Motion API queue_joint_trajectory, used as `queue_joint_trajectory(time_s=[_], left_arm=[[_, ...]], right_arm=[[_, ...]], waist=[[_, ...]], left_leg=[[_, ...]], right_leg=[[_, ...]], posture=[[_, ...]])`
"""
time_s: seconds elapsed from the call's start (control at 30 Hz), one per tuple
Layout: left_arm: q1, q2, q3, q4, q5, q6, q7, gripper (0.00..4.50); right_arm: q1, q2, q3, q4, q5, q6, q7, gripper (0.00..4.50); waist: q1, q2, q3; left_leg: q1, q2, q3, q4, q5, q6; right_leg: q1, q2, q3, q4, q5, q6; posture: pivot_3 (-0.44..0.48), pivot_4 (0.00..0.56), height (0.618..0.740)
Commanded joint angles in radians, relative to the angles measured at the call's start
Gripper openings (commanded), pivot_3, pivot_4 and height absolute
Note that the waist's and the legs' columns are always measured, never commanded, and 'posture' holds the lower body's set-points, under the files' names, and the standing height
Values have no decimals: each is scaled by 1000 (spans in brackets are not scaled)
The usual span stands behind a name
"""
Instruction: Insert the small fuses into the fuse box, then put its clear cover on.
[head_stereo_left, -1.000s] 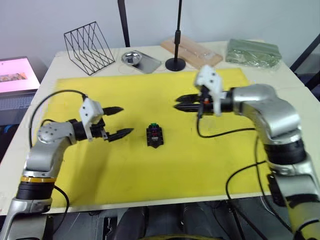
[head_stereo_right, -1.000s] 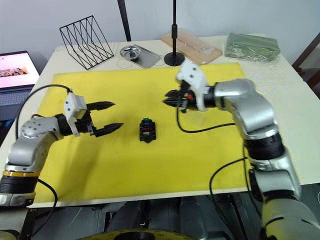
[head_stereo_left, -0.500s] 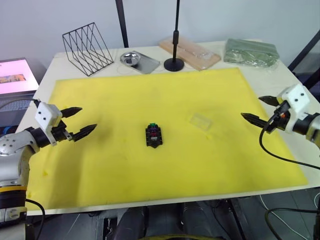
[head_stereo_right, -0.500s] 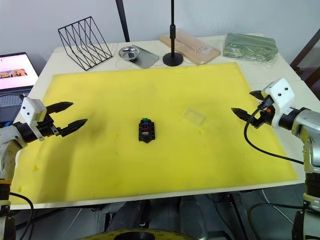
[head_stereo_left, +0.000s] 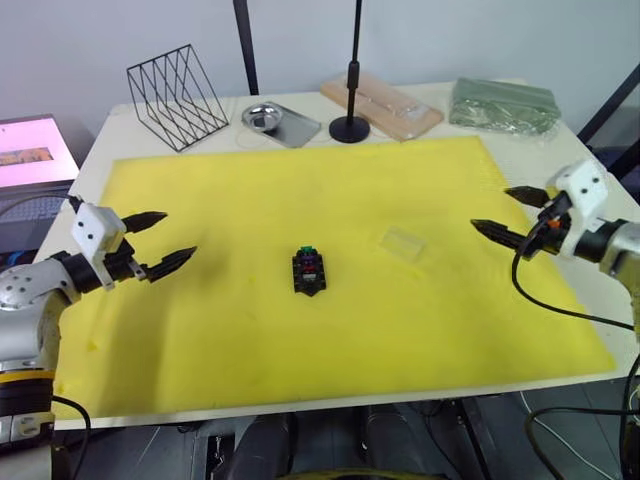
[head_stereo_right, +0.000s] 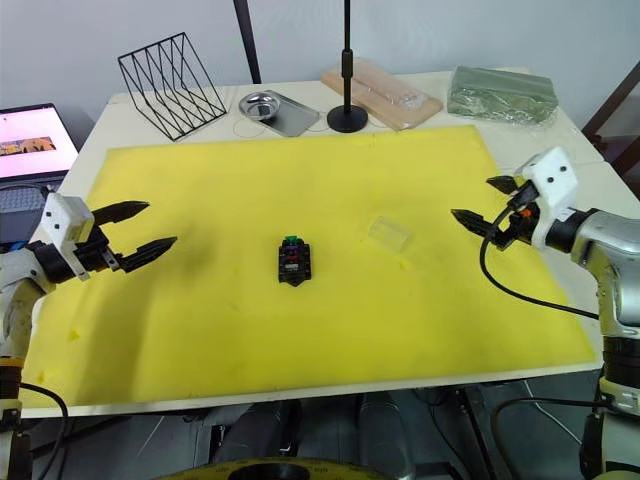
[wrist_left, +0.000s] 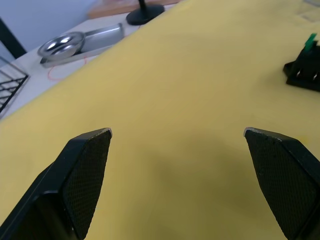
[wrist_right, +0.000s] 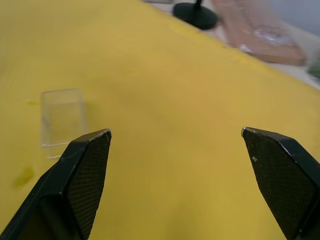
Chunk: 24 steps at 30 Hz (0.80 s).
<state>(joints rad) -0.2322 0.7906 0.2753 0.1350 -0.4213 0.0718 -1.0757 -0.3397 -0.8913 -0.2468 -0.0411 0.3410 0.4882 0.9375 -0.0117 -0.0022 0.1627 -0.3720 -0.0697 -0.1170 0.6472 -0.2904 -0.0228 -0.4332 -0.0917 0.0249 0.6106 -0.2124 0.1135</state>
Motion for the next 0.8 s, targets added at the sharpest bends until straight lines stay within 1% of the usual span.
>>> queue_joint_trajectory(time_s=[0.03,0.1,0.17,0.27,0.37,0.6,0.7,0.8], left_arm=[[20,4,-46,-250,-95,94,-32,4500],[20,2,-85,-391,-149,155,-35,4500],[6,4,-121,-492,-179,196,-37,4500],[-32,0,-174,-579,-197,231,-39,4500],[-62,-19,-199,-605,-208,254,-18,4500],[-76,-50,-218,-614,-199,258,6,4500],[-76,-52,-217,-617,-199,263,11,4500],[-63,-52,-213,-629,-202,268,22,4500]], right_arm=[[-13,12,68,-80,13,-14,35,4469],[-22,29,118,-68,-3,-33,46,4469],[-38,44,155,-31,-25,-56,47,4469],[-64,72,196,17,-43,-84,50,4469],[-76,93,239,44,-69,-110,54,4469],[-151,186,270,162,-65,-92,31,4469],[-160,199,279,182,-71,-93,37,4469],[-151,190,295,187,-91,-95,47,3846]], waist=[[0,0,0],[0,0,0],[-1,-1,0],[0,-1,0],[0,-1,0],[-2,-1,0],[2,-1,0],[2,-1,0]], left_leg=[[0,0,0,0,0,0],[0,1,0,0,0,0],[0,0,0,0,0,0],[0,0,0,1,0,0],[0,-1,0,1,0,0],[1,-1,0,1,0,0],[0,-1,0,1,0,0],[0,-1,0,1,0,0]], right_leg=[[0,0,0,0,0,0],[0,-1,0,0,0,0],[0,-1,0,0,0,0],[1,-1,0,0,0,0],[1,-1,0,0,0,0],[1,1,0,0,0,0],[1,1,0,0,0,0],[1,1,0,0,0,0]], posture=[[0,150,740],[0,150,740],[0,150,740],[0,150,740],[0,150,740],[0,150,740],[0,150,740],[0,150,740]])
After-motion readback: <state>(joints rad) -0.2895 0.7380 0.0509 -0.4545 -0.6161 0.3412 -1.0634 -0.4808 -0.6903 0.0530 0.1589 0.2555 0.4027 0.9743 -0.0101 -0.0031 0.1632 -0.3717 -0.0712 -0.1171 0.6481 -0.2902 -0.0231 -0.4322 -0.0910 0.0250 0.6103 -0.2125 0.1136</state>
